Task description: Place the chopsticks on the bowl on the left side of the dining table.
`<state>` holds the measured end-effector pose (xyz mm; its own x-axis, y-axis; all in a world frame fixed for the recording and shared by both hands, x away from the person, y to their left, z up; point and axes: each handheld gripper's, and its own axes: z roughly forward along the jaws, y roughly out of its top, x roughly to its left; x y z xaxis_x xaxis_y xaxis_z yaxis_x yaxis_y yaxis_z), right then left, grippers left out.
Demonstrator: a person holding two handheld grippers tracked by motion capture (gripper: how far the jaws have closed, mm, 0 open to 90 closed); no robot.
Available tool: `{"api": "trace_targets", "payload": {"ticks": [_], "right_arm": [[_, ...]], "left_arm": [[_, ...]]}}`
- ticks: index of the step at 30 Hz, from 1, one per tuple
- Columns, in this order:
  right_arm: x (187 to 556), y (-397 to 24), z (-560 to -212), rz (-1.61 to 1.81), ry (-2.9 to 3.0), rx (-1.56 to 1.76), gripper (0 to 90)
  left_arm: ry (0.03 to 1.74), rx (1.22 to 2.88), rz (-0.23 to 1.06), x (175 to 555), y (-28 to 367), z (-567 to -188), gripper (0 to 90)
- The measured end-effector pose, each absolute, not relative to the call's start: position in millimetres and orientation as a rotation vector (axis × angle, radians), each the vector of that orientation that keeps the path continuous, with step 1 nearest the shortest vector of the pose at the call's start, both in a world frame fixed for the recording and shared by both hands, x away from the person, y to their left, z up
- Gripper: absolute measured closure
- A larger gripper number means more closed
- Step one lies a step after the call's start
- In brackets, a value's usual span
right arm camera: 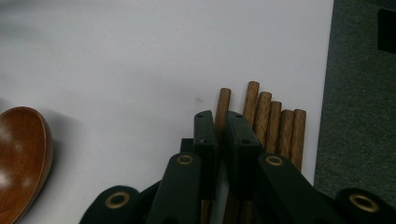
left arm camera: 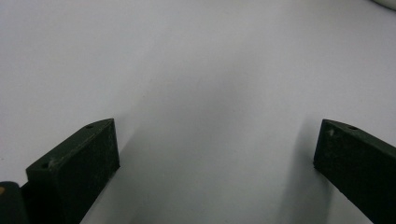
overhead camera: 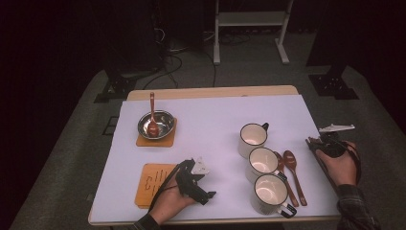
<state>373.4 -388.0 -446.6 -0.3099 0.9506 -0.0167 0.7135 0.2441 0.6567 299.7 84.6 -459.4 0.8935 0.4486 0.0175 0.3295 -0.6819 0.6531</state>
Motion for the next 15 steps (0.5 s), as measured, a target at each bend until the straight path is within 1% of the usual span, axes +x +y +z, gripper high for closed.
{"api": "trace_targets", "payload": {"ticks": [6, 15], "right_arm": [[375, -384, -447, 0.790, 2.118, 1.512, 83.2], [381, -367, -447, 0.810, 2.157, 1.469, 83.5]], "left_arm": [[0.556, 2.379, 0.230, 300, 85, -459, 0.0], [0.556, 2.379, 0.230, 300, 85, -459, 0.0]]}}
